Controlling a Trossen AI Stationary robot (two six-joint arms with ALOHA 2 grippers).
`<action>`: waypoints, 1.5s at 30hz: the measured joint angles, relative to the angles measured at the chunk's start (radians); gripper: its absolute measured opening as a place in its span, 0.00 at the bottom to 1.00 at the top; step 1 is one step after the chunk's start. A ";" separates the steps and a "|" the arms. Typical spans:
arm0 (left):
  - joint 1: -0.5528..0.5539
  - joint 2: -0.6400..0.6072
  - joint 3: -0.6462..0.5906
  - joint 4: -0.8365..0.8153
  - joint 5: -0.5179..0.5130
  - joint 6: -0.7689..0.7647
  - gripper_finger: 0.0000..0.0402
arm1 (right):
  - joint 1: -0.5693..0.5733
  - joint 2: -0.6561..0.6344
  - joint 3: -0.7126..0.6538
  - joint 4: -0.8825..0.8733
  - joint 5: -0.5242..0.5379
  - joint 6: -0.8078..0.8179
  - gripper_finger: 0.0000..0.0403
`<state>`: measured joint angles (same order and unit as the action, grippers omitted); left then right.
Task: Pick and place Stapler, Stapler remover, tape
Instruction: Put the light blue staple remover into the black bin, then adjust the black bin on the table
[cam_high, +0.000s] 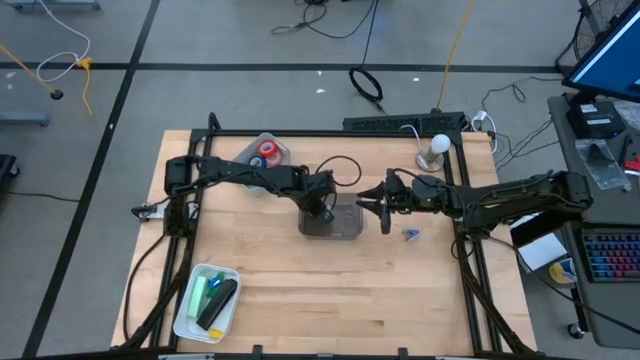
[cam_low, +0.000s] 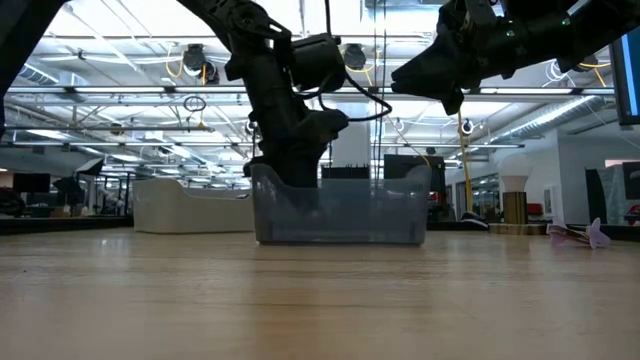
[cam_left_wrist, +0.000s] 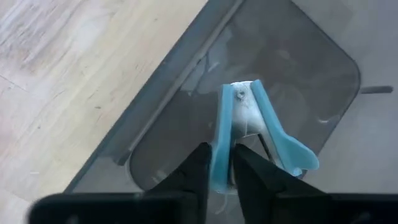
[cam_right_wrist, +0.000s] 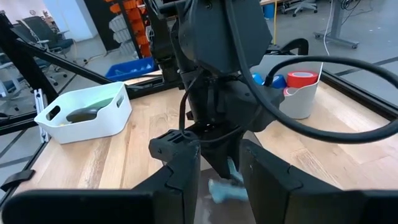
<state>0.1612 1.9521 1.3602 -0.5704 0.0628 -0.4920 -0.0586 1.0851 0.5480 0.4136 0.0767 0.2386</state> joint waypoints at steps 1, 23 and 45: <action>0.000 -0.002 -0.001 0.002 0.001 -0.001 0.21 | 0.000 0.000 0.000 0.000 -0.001 0.001 0.26; 0.038 -0.201 0.155 -0.126 -0.166 0.029 0.36 | 0.000 -0.026 0.000 -0.021 -0.003 -0.032 0.26; 0.050 -0.300 -0.194 -0.256 -0.033 -0.322 0.29 | 0.002 -0.326 0.000 -0.335 0.000 -0.174 0.24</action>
<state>0.2113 1.6520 1.1657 -0.8266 0.0294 -0.8139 -0.0570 0.7594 0.5480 0.0785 0.0769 0.0650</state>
